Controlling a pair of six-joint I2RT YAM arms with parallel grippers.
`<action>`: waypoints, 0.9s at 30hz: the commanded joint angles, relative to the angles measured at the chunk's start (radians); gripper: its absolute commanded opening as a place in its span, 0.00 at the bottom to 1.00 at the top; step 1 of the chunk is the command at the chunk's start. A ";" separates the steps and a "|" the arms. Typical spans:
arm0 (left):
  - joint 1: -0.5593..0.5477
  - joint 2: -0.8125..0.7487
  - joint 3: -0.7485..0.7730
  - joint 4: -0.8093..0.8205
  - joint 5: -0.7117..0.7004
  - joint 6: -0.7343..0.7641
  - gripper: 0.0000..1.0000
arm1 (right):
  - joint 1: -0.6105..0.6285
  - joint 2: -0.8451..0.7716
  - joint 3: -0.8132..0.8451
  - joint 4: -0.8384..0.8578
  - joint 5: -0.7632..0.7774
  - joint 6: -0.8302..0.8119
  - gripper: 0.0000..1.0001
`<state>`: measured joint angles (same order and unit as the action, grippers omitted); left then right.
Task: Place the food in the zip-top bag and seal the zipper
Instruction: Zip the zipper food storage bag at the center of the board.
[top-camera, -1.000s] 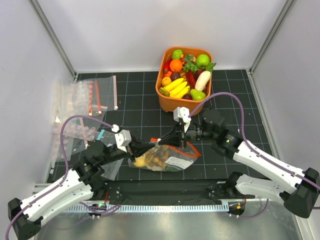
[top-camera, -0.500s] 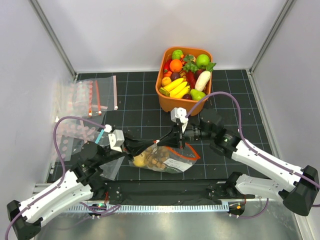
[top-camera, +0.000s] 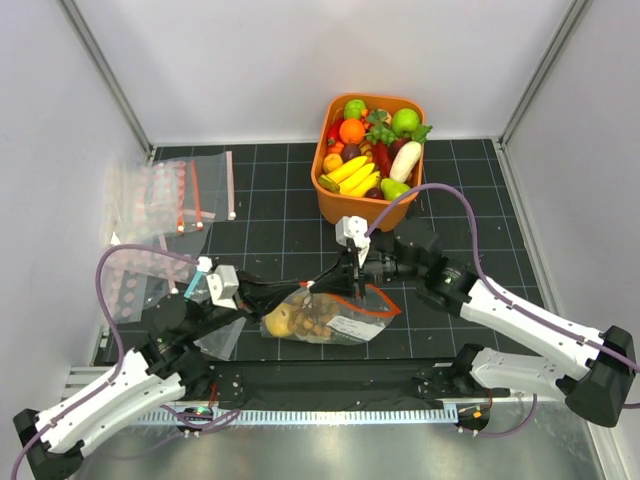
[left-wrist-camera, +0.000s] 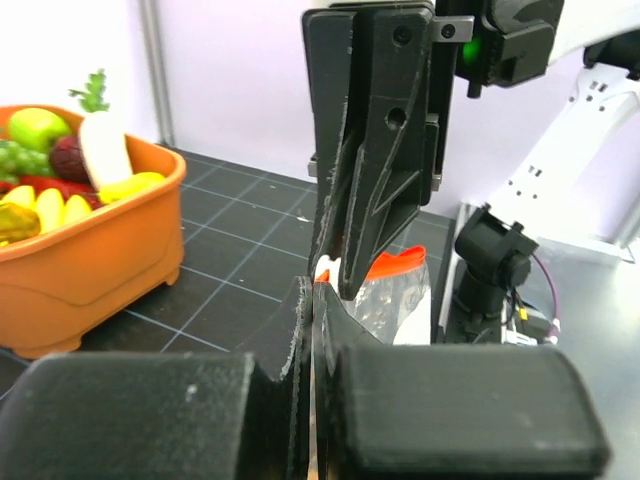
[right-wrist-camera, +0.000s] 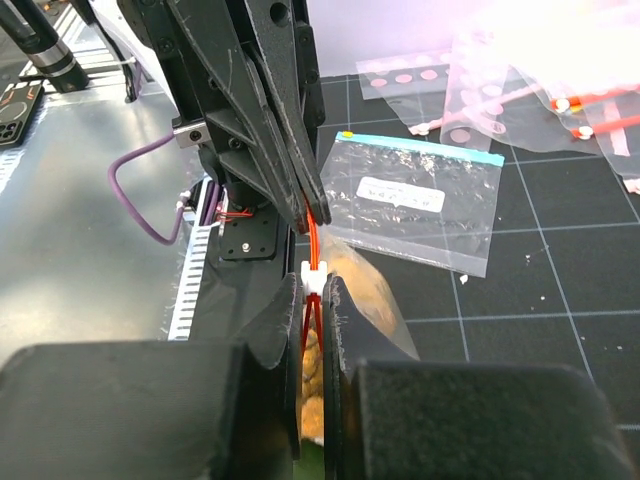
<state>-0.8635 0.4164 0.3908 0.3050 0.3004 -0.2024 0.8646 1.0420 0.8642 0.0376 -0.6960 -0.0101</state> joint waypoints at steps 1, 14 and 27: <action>0.009 -0.091 -0.018 0.033 -0.176 0.017 0.00 | -0.003 -0.004 0.038 0.001 0.019 -0.010 0.01; 0.001 -0.286 -0.101 0.034 -0.367 0.020 0.09 | -0.003 0.016 0.050 -0.016 0.032 -0.016 0.01; 0.003 0.091 0.039 0.048 -0.057 0.000 0.63 | -0.003 0.010 0.047 -0.015 0.009 -0.014 0.01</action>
<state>-0.8589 0.5003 0.3893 0.2962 0.1612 -0.2020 0.8627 1.0546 0.8661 0.0040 -0.6739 -0.0177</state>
